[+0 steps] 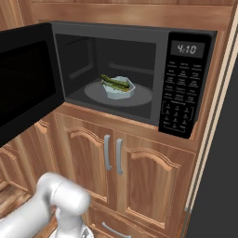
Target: Place the tupperware containing the fish and squash meal in the microwave. Close the microwave door and press the start button to reheat the meal.
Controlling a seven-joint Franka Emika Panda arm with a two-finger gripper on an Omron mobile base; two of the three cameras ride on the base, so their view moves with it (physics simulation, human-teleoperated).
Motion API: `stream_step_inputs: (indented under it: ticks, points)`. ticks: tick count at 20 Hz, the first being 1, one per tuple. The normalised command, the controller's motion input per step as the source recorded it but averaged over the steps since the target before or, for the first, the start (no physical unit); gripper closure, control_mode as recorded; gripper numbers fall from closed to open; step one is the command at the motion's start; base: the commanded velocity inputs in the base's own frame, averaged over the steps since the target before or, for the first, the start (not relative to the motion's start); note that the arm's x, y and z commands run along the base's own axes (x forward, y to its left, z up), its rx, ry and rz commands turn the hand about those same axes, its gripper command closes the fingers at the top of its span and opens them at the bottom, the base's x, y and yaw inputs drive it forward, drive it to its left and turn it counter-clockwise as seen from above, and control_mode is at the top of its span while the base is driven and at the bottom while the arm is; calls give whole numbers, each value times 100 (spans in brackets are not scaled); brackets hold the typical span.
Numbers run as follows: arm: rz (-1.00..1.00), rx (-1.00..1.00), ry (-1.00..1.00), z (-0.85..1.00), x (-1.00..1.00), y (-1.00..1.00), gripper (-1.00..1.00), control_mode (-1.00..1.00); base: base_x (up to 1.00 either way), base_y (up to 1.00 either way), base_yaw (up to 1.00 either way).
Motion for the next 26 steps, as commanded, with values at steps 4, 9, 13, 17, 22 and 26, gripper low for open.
stream_step_inputs:
  ticks: [4,9,13,17,22,26]
  points:
    - [-19,-1,0,-20,70,10,-100,-100,0,0,0]
    - [-21,-4,0,-25,70,0,-100,-100,0,0,0]
    - [-23,-7,0,-26,64,0,-100,-100,0,0,0]
    - [-29,-6,0,-12,43,-8,-100,-100,0,0,0]
    - [-28,-1,-5,0,-13,-70,-100,-100,0,0,0]
    - [-24,0,-16,0,-47,-100,-100,-100,0,0,0]
